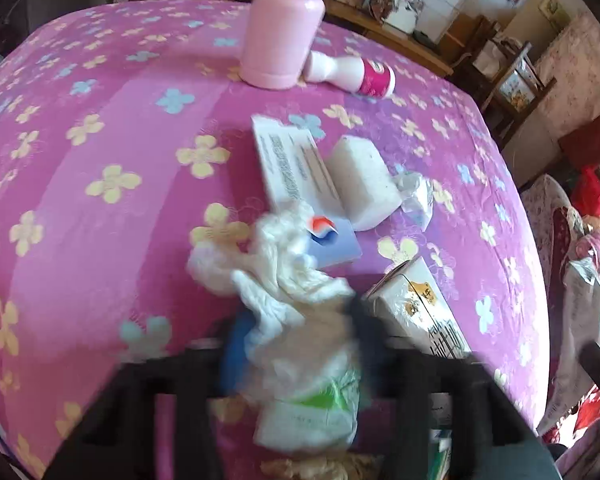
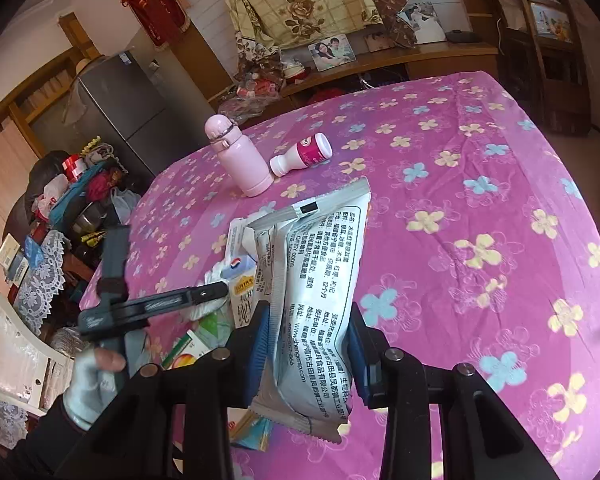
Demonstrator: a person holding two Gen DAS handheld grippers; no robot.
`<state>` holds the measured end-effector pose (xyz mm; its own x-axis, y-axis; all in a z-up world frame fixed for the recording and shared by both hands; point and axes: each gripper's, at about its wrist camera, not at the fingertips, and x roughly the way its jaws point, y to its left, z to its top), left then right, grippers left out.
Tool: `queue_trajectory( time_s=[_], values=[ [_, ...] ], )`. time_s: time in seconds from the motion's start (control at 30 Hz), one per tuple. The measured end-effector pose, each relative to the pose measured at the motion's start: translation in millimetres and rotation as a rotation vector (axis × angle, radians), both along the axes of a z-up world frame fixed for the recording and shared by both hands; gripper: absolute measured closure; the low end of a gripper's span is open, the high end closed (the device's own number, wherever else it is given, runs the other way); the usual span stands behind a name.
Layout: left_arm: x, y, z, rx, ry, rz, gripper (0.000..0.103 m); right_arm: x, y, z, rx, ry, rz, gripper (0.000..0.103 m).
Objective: Collect trash
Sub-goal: 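Grasp the white snack bag with the right tool while the left tool grasps the white tissue, then carry the bag and tissue to the cream bin and open both tools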
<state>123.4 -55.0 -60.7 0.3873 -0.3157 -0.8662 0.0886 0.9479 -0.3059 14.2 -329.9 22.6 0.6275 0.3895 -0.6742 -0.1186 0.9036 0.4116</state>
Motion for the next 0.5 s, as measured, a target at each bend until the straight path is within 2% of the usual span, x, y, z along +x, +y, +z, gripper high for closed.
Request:
queue_trajectory(
  time_s=[0.1,0.13,0.37,0.5],
  values=[
    [-5.5,0.6,9.5,-0.01,-0.03,-0.009,0.084,-7.0,-3.9,3.1,-0.009,-0.009,-0.003,0.064],
    [-9.2,3.5,15.5,-0.021,-0.041,-0.007,0.086,-9.3,-5.2,4.2,-0.011,-0.014,-0.004,0.064],
    [-32.7,11.7,66.9,-0.059,-0.119,-0.056,0.086,-25.8,-21.2,12.0,-0.006,-0.042,-0.034,0.064],
    [-46.1,-7.4,90.0,-0.081,-0.151,-0.105,0.086,-33.8,-31.8,14.4,-0.006,-0.049,-0.063,0.064]
  ],
)
